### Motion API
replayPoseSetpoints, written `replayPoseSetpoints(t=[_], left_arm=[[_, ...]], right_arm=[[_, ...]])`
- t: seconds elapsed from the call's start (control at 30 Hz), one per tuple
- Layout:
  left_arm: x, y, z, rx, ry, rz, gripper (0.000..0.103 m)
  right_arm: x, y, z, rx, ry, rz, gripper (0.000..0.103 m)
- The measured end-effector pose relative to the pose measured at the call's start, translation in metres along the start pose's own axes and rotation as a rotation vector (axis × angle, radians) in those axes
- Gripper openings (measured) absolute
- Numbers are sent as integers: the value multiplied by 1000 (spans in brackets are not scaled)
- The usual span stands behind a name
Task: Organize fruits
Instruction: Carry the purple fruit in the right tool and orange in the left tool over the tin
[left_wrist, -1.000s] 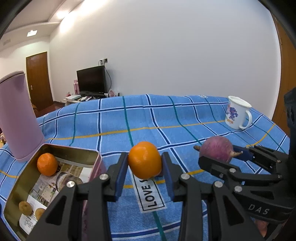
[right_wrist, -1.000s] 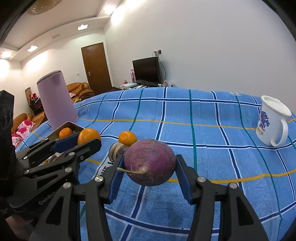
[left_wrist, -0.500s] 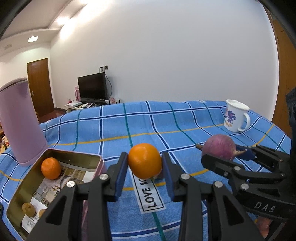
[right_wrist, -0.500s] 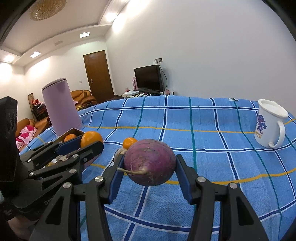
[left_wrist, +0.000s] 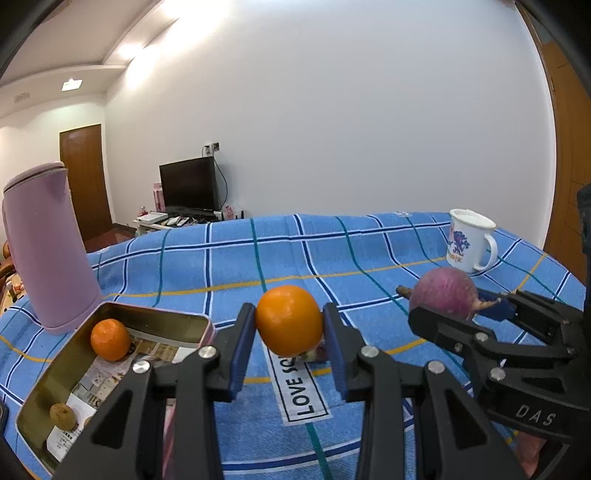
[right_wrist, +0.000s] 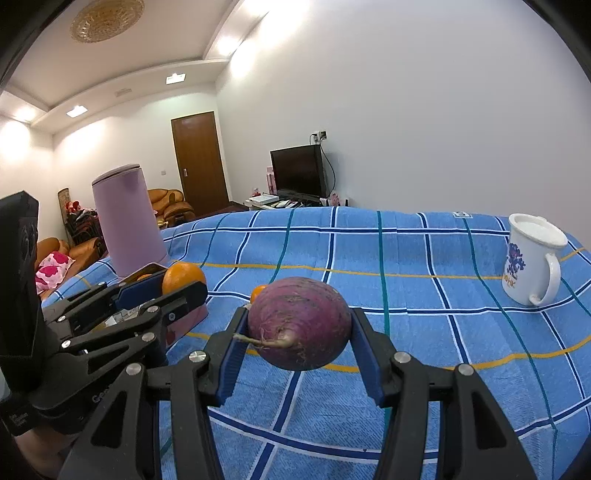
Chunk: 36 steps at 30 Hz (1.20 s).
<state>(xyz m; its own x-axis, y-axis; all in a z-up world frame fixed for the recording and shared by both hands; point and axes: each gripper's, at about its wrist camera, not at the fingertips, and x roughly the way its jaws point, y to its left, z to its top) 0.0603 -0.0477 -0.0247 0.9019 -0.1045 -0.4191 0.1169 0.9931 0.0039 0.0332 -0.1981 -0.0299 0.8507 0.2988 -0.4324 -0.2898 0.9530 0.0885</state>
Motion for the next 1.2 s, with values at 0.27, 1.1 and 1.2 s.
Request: replayPoseSetpoints(t=[0.27,1.1,1.2], left_arm=[[-5,0,-1,-1,-24,7,38],[-22,-4,-2,14,-91,50,38],[-23,-2,-2,7,-85,51,38]], right_arm=[[-6,2,-1,-6,-23,1,56],[-27,18,-6,-94,-115,-2,56],[-27,21,-6,-103,-114,2,56]])
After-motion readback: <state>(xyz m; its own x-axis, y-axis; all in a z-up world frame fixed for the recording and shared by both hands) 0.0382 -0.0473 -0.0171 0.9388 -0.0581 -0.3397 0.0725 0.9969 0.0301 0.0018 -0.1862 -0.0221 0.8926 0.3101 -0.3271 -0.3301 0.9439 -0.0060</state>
